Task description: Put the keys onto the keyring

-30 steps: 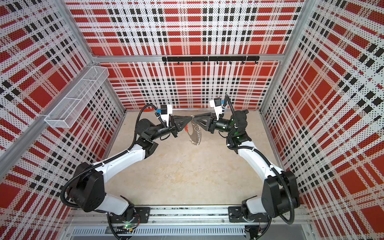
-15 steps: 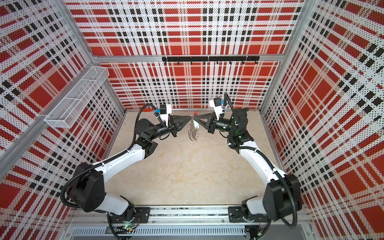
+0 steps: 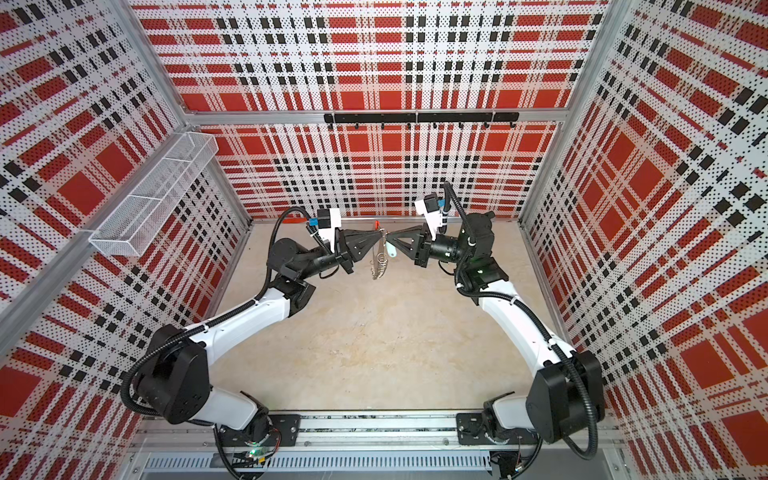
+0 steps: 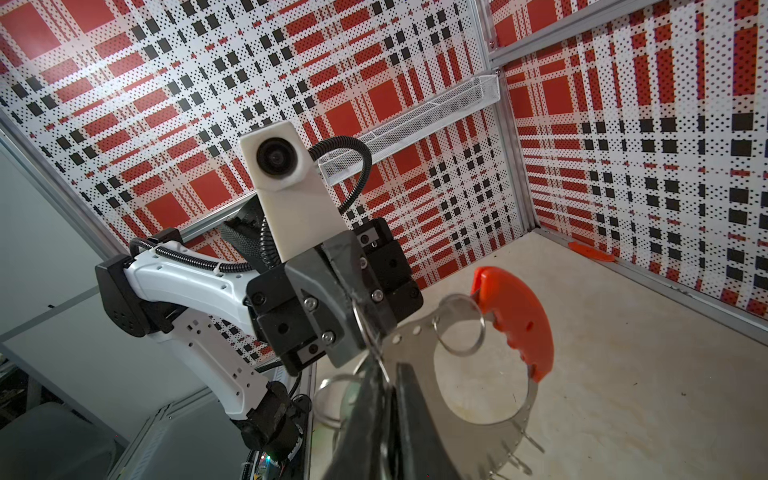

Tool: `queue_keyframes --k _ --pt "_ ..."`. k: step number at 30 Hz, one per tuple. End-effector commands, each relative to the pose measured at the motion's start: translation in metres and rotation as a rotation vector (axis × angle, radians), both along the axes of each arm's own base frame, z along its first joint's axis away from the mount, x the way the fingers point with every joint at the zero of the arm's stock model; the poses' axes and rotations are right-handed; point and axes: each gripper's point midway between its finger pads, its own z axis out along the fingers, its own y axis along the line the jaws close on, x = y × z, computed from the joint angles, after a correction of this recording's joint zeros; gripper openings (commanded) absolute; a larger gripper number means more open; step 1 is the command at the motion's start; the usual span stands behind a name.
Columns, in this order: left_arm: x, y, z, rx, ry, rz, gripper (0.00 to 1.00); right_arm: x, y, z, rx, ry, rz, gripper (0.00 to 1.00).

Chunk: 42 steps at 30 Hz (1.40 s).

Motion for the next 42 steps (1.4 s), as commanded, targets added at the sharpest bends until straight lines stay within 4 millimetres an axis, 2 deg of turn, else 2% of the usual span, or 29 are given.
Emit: queue_keyframes --k 1,7,10,12,16,18,24,27,32,37,42 --pt "-0.009 0.0 0.022 -0.054 -0.081 -0.009 0.0 -0.004 0.005 0.002 0.0 -0.007 0.022 0.16" --pt "-0.008 -0.002 0.019 -0.061 -0.059 -0.023 0.0 -0.005 0.004 0.004 -0.005 -0.018 0.01 0.2" --pt "-0.007 -0.001 0.019 -0.06 -0.056 -0.021 0.0 -0.003 -0.001 0.006 -0.034 -0.043 -0.043 0.28" --pt "-0.007 0.0 0.019 -0.06 -0.057 -0.02 0.0 -0.001 -0.008 0.008 -0.054 -0.057 -0.083 0.31" --pt "-0.008 0.001 0.02 -0.061 -0.059 -0.022 0.0 0.001 -0.027 0.014 -0.077 -0.086 -0.161 0.45" --pt "-0.008 0.001 0.019 -0.06 -0.058 -0.023 0.0 0.001 -0.035 0.02 -0.09 -0.115 -0.206 0.46" --pt "-0.007 0.001 0.019 -0.064 -0.046 -0.022 0.0 -0.005 -0.032 0.043 -0.015 -0.165 -0.175 0.44" --pt "-0.008 0.001 0.02 -0.071 -0.042 -0.023 0.0 -0.006 -0.026 0.049 0.026 -0.169 -0.134 0.4" --pt "-0.009 0.002 0.022 -0.078 -0.043 -0.022 0.0 -0.005 -0.009 0.043 0.021 -0.158 -0.083 0.37" --pt "-0.008 0.004 0.022 -0.078 -0.043 -0.02 0.0 -0.002 -0.004 0.037 0.017 -0.143 -0.073 0.36" --pt "-0.008 0.003 0.022 -0.079 -0.043 -0.024 0.0 -0.004 -0.001 0.037 0.02 -0.145 -0.063 0.31"
